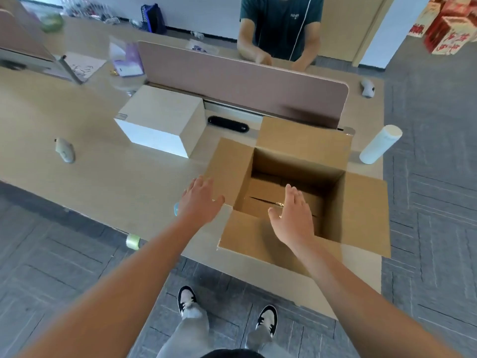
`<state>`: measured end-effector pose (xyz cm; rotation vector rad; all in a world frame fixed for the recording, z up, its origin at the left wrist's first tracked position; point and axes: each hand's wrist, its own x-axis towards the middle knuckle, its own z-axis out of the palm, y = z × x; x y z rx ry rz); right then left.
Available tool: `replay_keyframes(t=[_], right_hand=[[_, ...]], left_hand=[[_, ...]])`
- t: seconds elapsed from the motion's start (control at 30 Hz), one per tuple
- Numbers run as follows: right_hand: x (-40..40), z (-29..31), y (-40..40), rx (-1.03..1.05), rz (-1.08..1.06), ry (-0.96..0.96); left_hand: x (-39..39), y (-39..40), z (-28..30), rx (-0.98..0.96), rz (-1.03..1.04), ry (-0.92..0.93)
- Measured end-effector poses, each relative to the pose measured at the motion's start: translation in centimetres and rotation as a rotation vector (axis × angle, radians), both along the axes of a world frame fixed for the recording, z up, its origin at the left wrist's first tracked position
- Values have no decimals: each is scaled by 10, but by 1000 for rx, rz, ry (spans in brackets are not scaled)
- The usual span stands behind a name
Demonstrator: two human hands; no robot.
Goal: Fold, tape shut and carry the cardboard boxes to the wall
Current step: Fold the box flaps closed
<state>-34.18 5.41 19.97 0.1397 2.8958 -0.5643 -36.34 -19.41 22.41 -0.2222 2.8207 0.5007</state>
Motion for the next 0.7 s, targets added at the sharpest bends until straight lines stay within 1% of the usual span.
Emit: replay_keyframes(t=[0.2,0.4,0.53,0.7], right_hand=[[-43,23,-134,-1,194,32],[-82,26,-254,12,262,29],[-109,26,-302,37,271,21],[-156,22,-334,36,219,-6]], left_hand=[[-15,-124,23,13,120,27],[-42,-237,30,-8,127,19],[-71,-278,31,14,118,19],[-118,-301,26,31,93,-5]])
